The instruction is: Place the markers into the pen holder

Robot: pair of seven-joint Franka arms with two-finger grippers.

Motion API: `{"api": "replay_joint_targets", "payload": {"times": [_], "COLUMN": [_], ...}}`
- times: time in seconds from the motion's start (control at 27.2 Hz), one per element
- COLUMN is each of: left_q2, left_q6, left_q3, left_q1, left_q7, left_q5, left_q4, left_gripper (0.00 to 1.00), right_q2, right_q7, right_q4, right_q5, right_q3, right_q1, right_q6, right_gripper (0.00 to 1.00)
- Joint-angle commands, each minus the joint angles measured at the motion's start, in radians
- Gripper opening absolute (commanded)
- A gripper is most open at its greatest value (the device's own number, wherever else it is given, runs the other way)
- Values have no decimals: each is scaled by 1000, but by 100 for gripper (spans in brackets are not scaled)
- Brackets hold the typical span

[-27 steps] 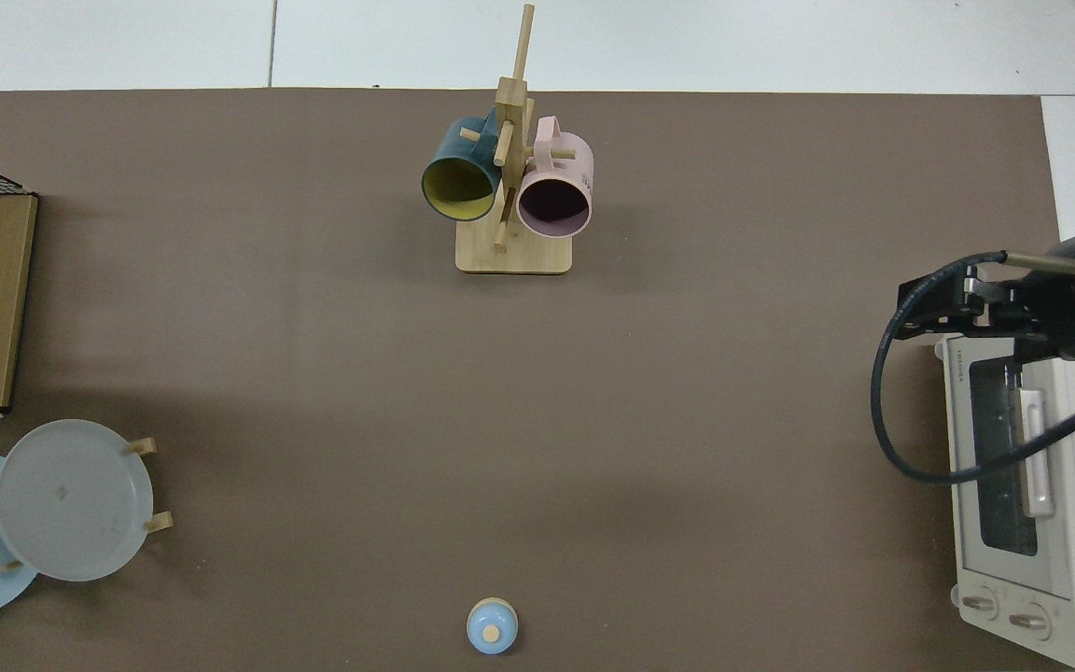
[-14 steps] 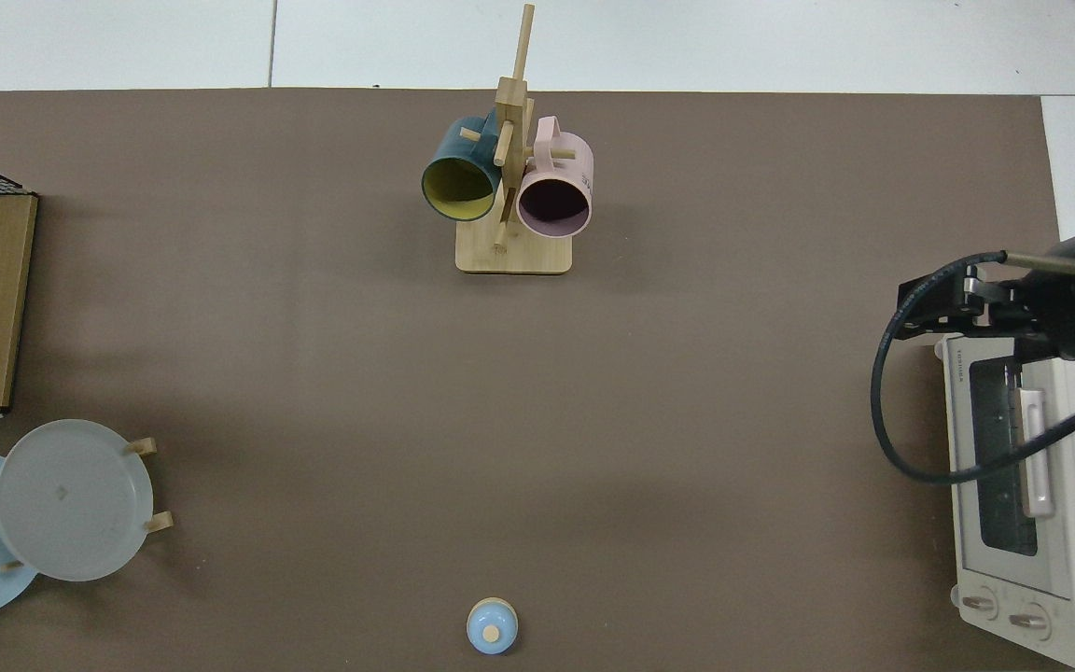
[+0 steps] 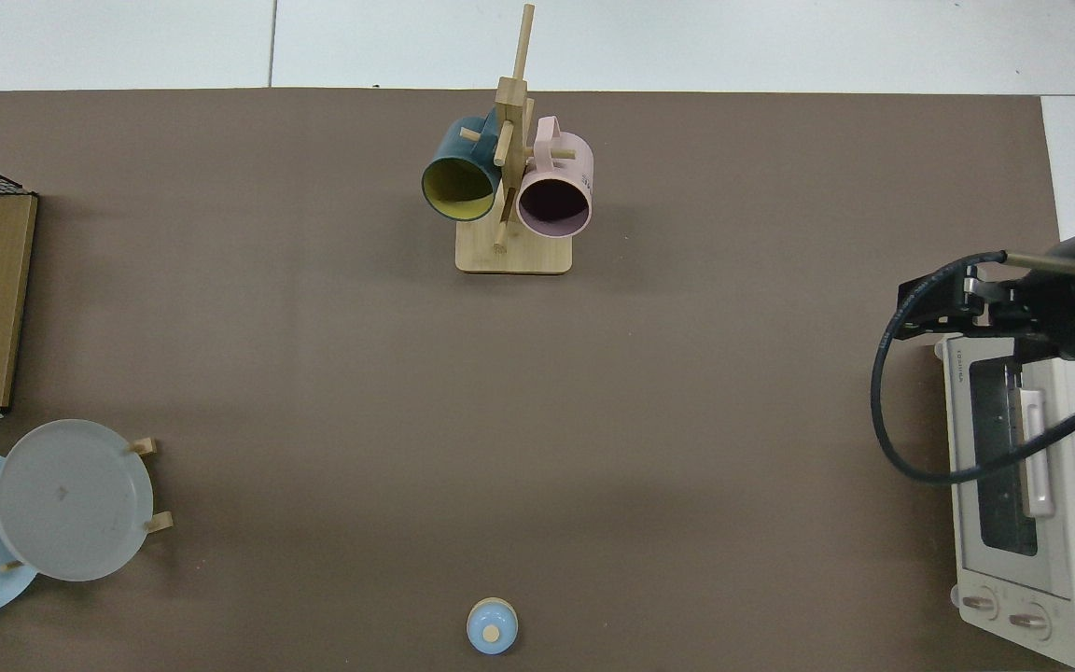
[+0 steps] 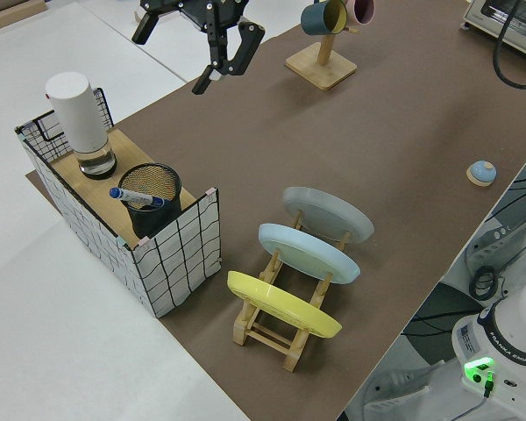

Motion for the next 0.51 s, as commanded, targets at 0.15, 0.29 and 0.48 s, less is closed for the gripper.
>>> {"api": "replay_joint_targets", "payload": {"times": [0.15,0.29,0.48], "left_q2": [-75,-92,-104], "left_q6": [-231,-337,-413], "left_q3": [27,21,16], "left_q1": [-128,-166,-192], "left_q7": [-300,-570,-756], "left_q5": [-183,-257,-433], "left_q4": [-9,-14,-21], "left_gripper": [100,100,100], "right_q2": [-2,-2,-2], "right_q7": [-22,-22,-22], "right_q4": [3,3,3], "right_q5": [5,5,5], "right_q3": [5,5,5], "right_q1": [-12,-12,-12], "right_q6": [-23,-23,-23], "right_gripper": [100,100,100]}}
